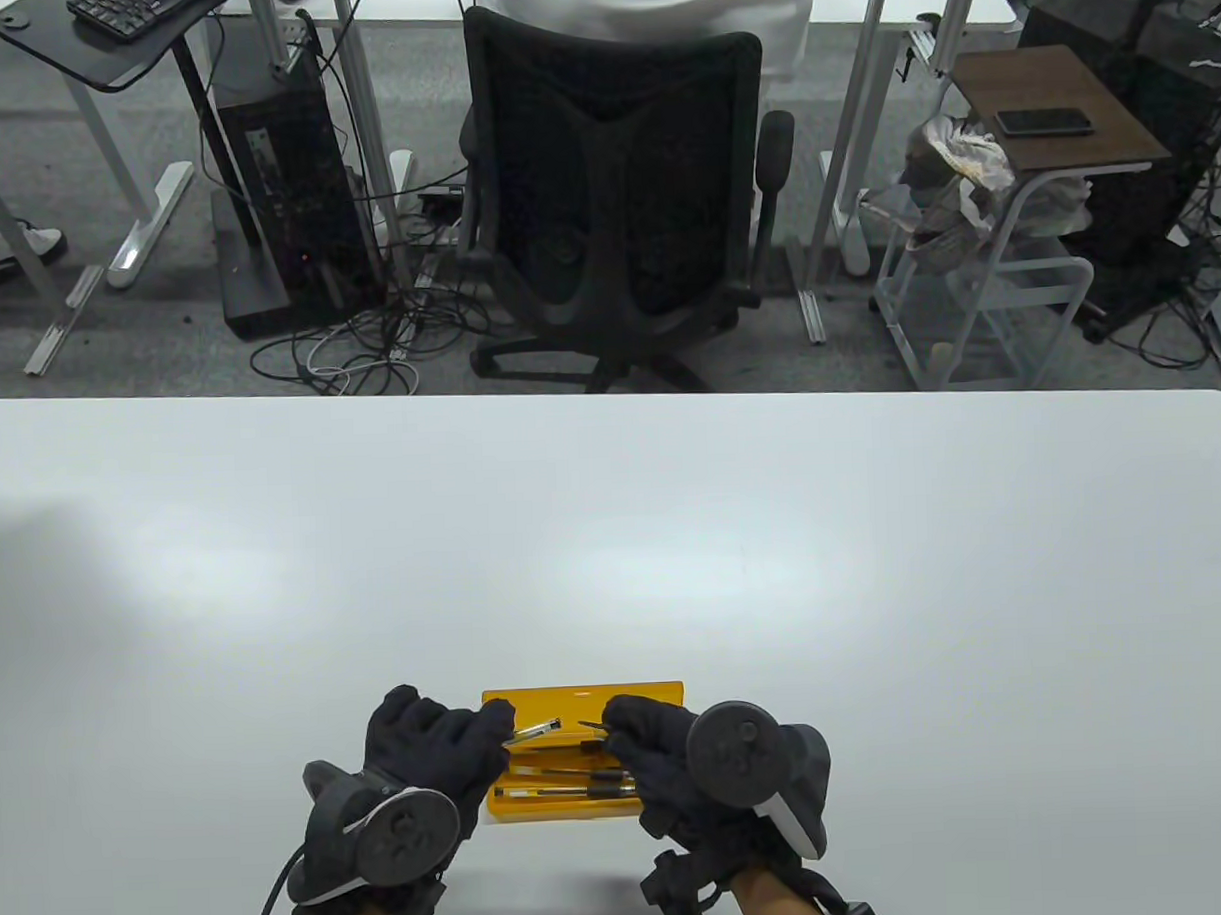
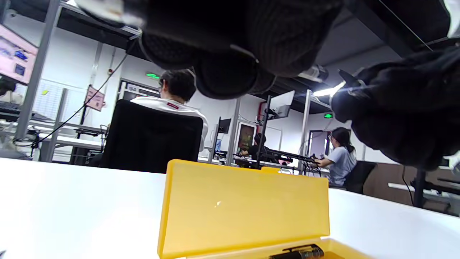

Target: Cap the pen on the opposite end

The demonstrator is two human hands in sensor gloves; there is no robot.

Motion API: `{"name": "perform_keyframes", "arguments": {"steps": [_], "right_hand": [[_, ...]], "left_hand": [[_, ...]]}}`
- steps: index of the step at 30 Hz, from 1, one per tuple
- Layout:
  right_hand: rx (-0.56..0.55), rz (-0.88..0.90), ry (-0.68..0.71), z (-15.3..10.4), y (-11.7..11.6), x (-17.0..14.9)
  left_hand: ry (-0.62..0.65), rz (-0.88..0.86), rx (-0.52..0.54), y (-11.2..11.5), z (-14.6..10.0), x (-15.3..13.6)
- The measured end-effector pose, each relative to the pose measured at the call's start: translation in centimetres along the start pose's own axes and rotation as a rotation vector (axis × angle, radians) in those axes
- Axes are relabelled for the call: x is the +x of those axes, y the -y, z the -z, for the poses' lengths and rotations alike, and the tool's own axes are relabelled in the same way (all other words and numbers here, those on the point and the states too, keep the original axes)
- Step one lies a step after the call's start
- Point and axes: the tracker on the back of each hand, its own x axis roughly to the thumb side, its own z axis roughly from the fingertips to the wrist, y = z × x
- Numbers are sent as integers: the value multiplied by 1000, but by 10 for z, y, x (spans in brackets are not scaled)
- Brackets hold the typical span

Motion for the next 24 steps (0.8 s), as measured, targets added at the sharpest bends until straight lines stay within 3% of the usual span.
{"name": "perform_keyframes", "arguments": {"steps": [24], "right_hand": [[83,-166,105,-4,-9,18]], "left_hand": [[101,44,-28,1,1,21]]}}
